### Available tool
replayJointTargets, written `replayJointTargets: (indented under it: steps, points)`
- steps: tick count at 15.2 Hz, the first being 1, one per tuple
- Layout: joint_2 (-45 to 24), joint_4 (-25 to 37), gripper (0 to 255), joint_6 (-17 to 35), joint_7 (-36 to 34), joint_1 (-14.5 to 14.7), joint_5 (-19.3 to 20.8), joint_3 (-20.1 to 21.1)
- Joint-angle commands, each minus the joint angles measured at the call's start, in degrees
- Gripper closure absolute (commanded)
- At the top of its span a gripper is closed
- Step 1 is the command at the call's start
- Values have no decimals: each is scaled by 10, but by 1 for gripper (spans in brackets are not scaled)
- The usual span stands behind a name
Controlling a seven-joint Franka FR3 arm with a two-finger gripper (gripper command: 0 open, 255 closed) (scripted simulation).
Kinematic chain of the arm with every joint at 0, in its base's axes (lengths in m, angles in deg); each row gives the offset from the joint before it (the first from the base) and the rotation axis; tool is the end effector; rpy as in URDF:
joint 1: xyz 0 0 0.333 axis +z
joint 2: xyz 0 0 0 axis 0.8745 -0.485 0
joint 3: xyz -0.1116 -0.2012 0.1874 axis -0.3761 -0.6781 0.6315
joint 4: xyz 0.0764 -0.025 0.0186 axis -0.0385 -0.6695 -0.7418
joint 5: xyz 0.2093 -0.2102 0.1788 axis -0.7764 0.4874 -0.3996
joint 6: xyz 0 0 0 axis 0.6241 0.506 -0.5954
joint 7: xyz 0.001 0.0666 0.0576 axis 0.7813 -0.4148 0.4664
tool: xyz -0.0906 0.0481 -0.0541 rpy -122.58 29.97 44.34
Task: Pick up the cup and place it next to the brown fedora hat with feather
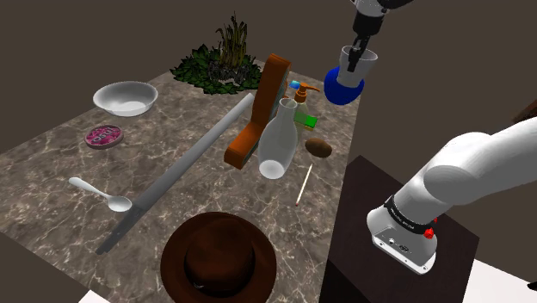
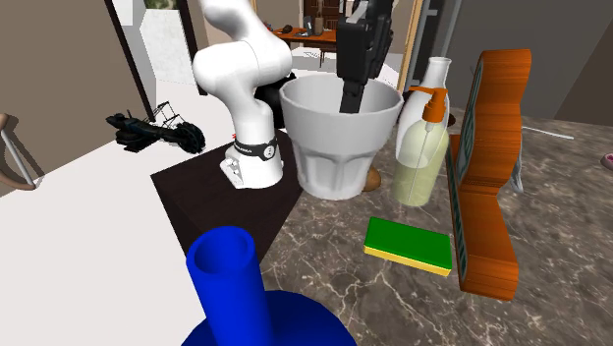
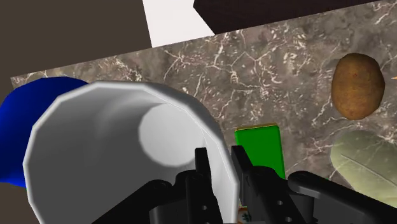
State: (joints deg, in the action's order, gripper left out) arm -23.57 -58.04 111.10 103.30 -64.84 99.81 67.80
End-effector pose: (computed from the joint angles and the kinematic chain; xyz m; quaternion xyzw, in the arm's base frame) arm 0.3674 -0.0855 0.5215 0.9849 0.1410 -0.0126 0.0999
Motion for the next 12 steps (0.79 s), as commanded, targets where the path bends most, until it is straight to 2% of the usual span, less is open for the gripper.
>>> replayJointTargets:
  steps: [1, 12]
  points:
    - [28, -20, 255, -13, -21, 8, -7, 18]
    - [153, -97, 255, -85, -146, 69, -81, 131]
